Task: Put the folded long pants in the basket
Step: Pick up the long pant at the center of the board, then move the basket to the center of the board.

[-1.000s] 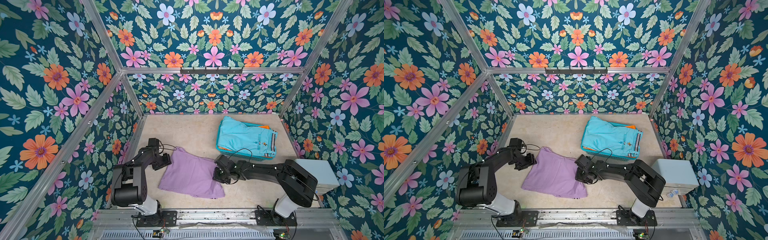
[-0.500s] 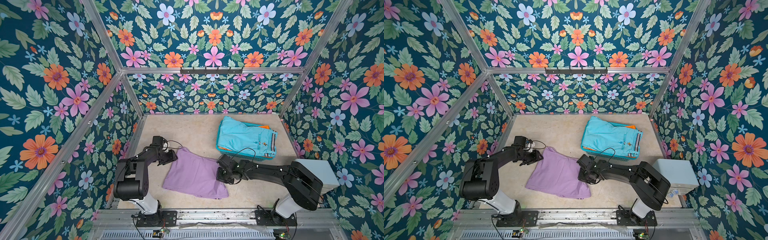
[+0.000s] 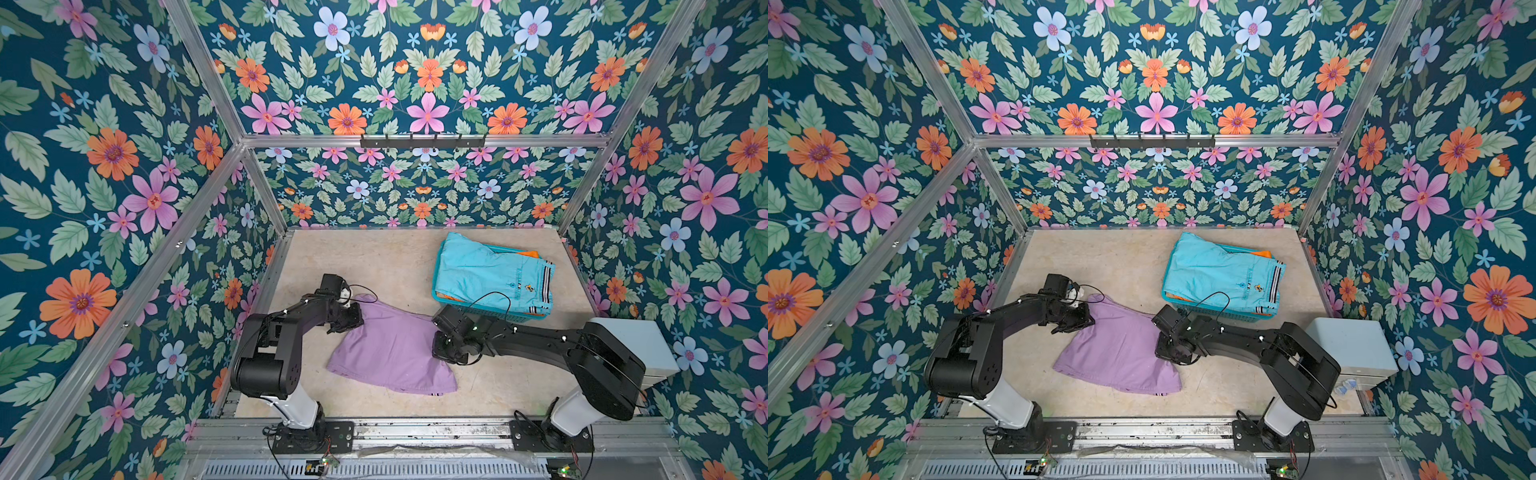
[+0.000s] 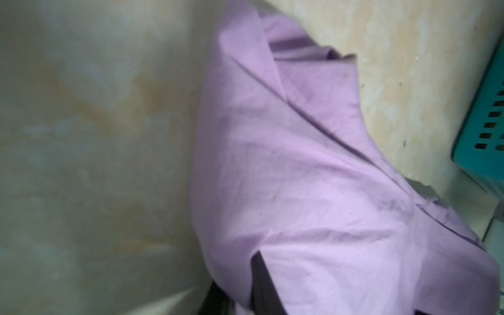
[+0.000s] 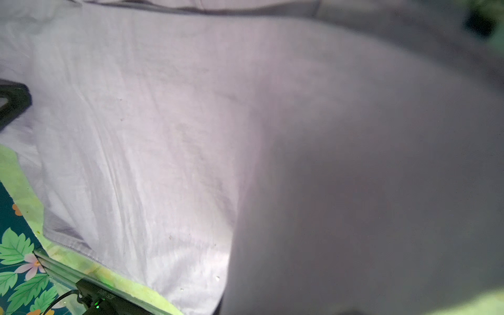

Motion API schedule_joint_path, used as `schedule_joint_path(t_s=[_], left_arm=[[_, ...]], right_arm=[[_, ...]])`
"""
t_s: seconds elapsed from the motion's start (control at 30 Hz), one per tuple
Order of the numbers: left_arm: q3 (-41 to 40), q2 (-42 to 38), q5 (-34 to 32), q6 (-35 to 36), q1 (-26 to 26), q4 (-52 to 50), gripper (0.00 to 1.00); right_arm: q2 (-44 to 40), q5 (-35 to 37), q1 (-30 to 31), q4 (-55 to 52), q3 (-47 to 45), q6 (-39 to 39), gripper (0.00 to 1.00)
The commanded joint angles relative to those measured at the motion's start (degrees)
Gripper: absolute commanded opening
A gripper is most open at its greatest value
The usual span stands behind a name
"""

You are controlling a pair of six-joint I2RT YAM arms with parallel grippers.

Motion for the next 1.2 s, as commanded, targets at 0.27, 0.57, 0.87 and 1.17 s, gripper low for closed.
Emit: schedule_joint_path(t_s=[0.27,0.57,0.87,1.17], left_arm=[[1.17,-13.88,-17.24,-6.84,-0.26,-20.55,0.00],[24.51,-29.78,-20.29,-11.76,0.14,-36.75,0.00],[47.89,-7.90,-12.33,-22.85,-12.36,-24.34,0.00],[81.49,26.95,-8.89,-25.78,-24.93,-20.49,0.00]], right_arm=[[0.54,-3.51,8.18,-5.50,8.32,-6.69,0.00],[-6.20,-0.10,4.97,-28.74,29.98,-17.73,0.00],[-19.39,-9.67,-34.91,-42.77,33.99,-27.50,0.00],[-17.80,-7.79,-53.02,-44.44,34.85,-32.18,0.00]])
